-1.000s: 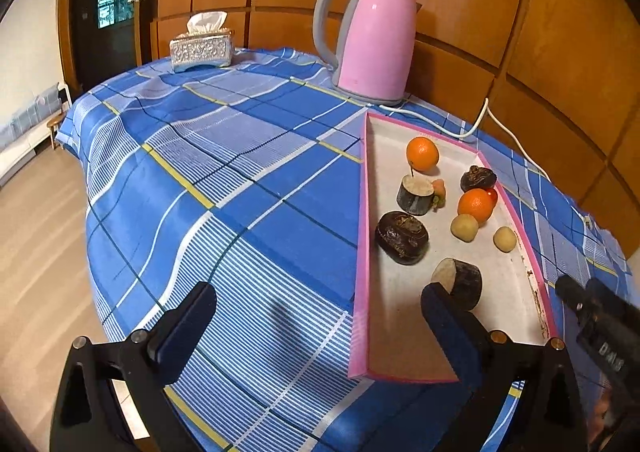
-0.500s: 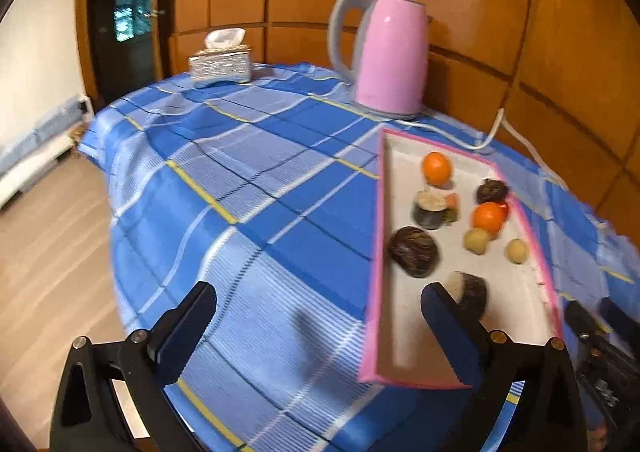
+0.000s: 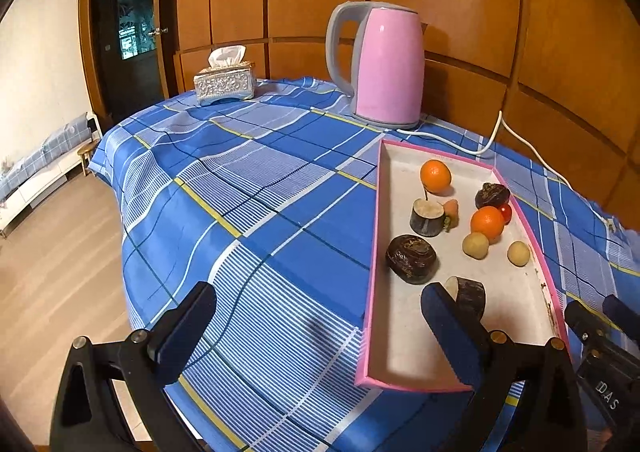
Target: Organize fruits
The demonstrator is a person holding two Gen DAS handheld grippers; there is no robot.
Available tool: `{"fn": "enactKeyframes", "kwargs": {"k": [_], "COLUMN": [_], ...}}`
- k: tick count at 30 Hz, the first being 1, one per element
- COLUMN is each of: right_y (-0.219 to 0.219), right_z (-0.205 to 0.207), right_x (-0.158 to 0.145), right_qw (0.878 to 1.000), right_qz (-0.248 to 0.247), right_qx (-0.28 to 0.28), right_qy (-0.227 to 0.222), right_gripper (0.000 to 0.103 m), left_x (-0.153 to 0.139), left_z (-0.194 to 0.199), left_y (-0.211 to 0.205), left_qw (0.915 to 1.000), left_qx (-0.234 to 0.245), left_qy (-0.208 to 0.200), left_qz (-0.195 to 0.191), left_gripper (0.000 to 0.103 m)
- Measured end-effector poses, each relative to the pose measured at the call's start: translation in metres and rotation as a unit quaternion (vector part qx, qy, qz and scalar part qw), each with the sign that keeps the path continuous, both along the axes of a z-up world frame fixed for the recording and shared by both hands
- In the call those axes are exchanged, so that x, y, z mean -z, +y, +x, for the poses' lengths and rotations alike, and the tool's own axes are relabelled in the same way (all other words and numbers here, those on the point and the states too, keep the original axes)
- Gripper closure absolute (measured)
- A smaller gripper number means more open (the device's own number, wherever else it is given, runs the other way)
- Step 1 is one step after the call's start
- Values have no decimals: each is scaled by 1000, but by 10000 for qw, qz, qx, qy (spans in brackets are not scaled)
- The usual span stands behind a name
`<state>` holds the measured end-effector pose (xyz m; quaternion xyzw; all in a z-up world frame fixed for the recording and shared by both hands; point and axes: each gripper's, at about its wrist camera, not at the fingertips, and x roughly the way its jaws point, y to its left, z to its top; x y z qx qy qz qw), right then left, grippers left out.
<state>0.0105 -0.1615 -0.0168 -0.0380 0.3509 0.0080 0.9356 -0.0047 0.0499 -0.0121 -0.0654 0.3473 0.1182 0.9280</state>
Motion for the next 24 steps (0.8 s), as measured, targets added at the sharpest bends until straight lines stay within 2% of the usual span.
{"fn": "enactKeyframes", "kwargs": {"k": [24], "right_y": [4], "right_z": [0], "right_x": [0], "right_qw": [10000], "right_qz": [-34], "right_qx": [-39], "right_qy": [-18], "right_gripper": [37], "left_x": [3], "left_z": [1], "left_y": [-1], "left_qw": [10000], "left_qx": [19], "left_qy": [56], "left_qz": [-49], "left_gripper": [0]}}
